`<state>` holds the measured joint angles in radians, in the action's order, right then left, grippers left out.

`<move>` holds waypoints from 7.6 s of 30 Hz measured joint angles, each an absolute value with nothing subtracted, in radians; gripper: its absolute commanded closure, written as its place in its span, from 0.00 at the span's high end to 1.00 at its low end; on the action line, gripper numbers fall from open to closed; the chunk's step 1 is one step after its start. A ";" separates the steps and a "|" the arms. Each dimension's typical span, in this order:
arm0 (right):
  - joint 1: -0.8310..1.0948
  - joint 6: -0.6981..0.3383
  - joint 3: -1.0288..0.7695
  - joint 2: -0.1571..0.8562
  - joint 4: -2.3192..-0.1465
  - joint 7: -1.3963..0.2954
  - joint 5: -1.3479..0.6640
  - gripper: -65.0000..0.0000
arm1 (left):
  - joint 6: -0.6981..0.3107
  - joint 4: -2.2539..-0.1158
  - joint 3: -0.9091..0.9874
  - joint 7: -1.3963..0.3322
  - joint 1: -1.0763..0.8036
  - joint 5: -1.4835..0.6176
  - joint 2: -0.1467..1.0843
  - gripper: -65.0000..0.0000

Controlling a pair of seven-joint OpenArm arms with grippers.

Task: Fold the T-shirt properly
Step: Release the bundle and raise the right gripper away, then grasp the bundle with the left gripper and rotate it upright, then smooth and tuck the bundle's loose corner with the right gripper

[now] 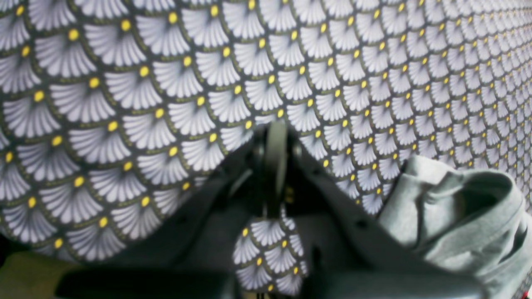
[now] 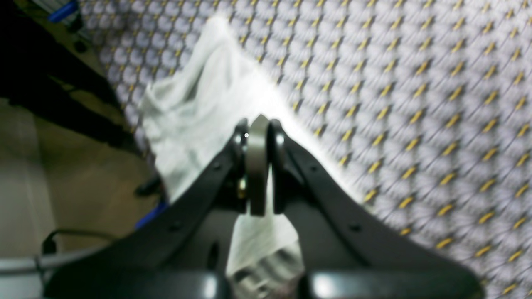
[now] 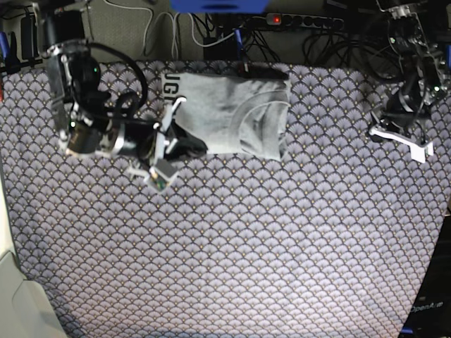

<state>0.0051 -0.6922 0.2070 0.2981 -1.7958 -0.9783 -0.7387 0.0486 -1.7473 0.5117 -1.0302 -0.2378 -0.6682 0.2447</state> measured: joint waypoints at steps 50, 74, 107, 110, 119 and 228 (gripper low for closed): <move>0.004 -0.695 -0.093 0.361 -1.855 -1.089 -0.743 0.00 | 0.057 -1.837 0.074 -1.099 -0.354 -0.659 0.264 0.00; 0.009 -0.695 -0.094 0.361 -1.855 -1.089 -0.741 0.00 | 0.060 -1.687 0.012 -1.092 -0.203 -0.530 0.144 0.00; 0.003 -0.694 -0.093 0.472 -1.598 -0.998 -0.741 0.00 | 0.091 -1.375 0.067 -1.040 0.142 -0.543 0.131 0.00; 0.006 -0.695 -0.089 0.468 -1.593 -0.993 -0.748 0.00 | 0.222 -1.449 0.118 -1.053 0.056 -0.535 0.155 0.00; 0.000 -0.695 -0.087 0.467 -1.512 -0.986 -0.741 0.00 | 0.251 -1.522 0.099 -1.045 -0.025 -0.544 0.078 0.00; -0.112 -0.694 0.152 0.195 -1.603 -1.134 -0.953 0.00 | 0.255 -1.659 0.370 -0.796 -0.122 -0.701 0.252 0.00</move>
